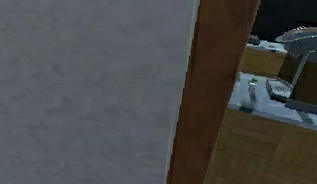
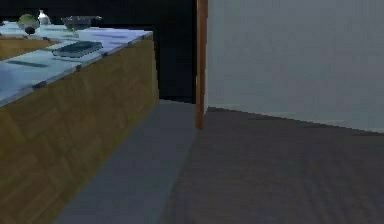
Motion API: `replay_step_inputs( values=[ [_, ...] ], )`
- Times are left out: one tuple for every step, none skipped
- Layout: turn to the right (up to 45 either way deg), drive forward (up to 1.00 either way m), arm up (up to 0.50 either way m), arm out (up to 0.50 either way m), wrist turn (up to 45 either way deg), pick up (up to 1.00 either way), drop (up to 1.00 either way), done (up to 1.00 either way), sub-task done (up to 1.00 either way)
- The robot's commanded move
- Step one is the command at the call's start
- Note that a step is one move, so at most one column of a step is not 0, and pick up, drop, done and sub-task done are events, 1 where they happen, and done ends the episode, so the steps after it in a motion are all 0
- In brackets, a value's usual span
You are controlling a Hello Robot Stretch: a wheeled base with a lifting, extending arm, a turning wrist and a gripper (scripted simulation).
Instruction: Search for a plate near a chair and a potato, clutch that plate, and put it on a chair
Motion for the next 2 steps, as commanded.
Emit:
replay_step_inputs(
  values=[
    [-45.0,0.0,0.0,0.0,0.0,0.0,0.0,0.0,0.0],
    [-45.0,0.0,0.0,0.0,0.0,0.0,0.0,0.0,0.0]
  ],
)
